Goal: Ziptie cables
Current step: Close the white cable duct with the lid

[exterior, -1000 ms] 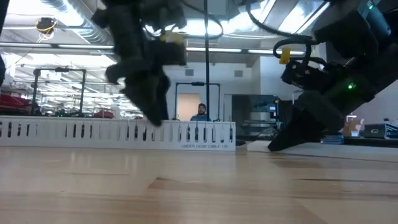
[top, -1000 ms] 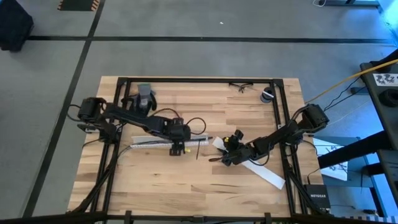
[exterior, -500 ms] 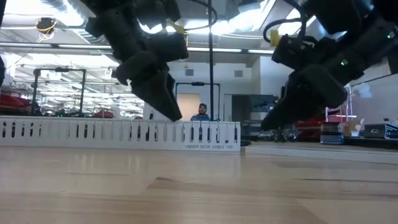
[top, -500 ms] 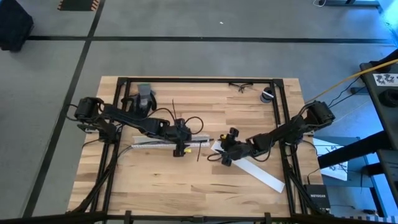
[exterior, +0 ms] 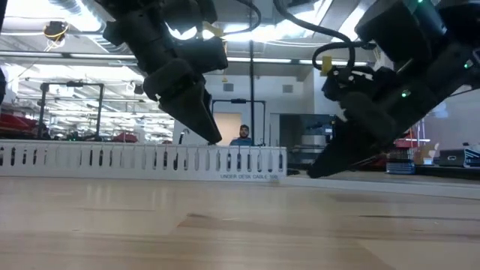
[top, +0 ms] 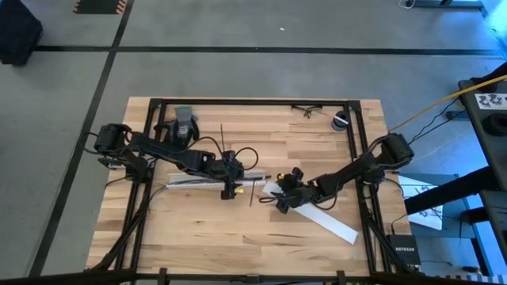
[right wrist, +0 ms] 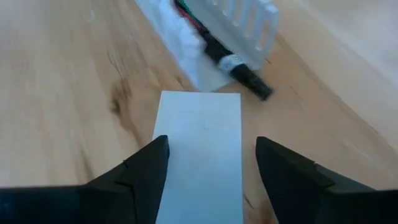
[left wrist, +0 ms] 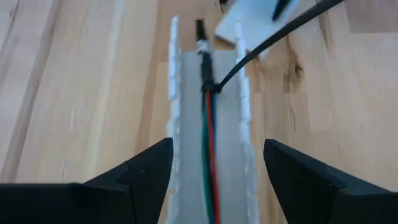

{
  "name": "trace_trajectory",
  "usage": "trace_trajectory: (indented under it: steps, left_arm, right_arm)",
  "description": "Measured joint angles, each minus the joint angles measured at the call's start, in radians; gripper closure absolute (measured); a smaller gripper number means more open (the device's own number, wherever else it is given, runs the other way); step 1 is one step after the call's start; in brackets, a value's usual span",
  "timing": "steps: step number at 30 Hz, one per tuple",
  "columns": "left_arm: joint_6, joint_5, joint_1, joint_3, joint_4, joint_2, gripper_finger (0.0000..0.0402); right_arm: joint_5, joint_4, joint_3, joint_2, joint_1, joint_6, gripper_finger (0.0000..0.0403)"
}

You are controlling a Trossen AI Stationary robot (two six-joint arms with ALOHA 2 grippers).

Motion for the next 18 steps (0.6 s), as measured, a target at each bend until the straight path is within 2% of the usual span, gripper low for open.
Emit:
trace_trajectory:
  steps: [3, 8, 14, 18]
  left_arm:
    - [-0.002, 0.0, 0.0, 0.0, 0.001, 0.0, 0.0156]
    - [-0.006, 0.0, 0.0, 0.001, 0.01, 0.0, 0.0156]
    - [-0.007, 0.0, 0.0, 0.002, 0.009, 0.0, 0.0156]
    - [-0.007, 0.0, 0.001, 0.002, 0.008, 0.0, 0.0156]
  right_arm:
    - [0.003, 0.065, 0.003, 0.048, -0.001, 0.006, 0.015]
    - [0.0, 0.056, 0.005, 0.066, 0.0, 0.048, 0.0111]
    - [-0.017, -0.005, 0.048, 0.018, 0.019, -0.088, 0.0079]
    - [-0.013, 0.007, 0.071, 0.014, 0.029, -0.085, 0.0073]
